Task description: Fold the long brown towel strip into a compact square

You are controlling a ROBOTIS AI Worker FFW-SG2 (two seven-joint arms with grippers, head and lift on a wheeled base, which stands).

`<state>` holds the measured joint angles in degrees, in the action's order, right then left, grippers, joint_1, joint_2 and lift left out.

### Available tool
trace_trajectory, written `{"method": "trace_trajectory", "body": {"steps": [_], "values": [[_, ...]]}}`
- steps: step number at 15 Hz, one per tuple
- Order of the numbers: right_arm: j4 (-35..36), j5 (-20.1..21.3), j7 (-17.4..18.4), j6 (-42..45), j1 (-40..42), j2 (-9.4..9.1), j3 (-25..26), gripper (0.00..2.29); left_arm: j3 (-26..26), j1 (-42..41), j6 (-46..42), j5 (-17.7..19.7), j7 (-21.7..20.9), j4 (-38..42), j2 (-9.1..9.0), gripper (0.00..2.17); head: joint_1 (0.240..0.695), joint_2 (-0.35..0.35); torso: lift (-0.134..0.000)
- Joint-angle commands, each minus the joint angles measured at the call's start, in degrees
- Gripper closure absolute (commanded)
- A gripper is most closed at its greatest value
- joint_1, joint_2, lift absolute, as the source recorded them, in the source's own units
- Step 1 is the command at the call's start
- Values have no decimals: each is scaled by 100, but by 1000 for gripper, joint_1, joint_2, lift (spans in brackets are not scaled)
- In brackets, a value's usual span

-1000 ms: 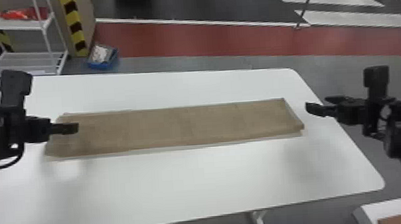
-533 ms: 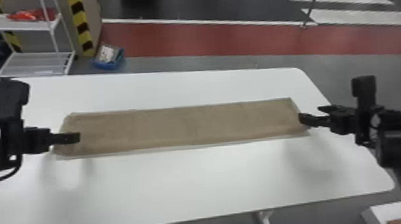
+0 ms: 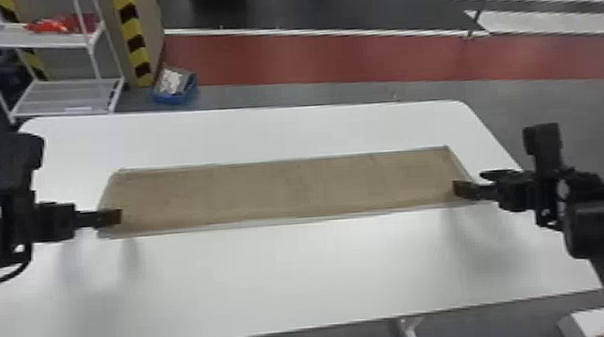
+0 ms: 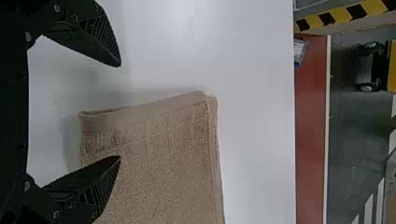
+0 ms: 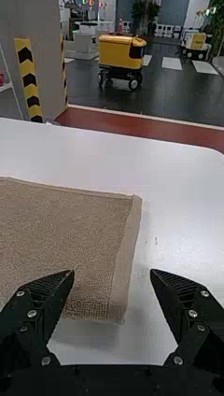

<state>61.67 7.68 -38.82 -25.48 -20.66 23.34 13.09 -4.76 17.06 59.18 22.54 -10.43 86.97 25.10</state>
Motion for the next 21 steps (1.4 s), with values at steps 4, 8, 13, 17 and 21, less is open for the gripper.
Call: {"method": "trace_trajectory", "body": {"steps": [4,8,13,17,21], "values": [[-6,-4,-213,-225,-26,48,79,1112,10,25,389,5,-117,31,82,549,695,-134,-120],[126,-39,-336,-225,-17,57,132,1484,46,7,459,5,-143,180,74,731,695,-137,-120],[284,-65,-354,-419,70,83,255,1484,125,-72,688,32,-143,452,82,728,695,-148,-120],[662,-144,-503,-770,255,83,422,1484,406,-414,1233,49,-170,997,118,728,695,-153,-120],[1199,-311,-574,-1051,651,83,580,1484,670,-766,1584,67,-196,1437,135,728,695,-156,-120]]}}
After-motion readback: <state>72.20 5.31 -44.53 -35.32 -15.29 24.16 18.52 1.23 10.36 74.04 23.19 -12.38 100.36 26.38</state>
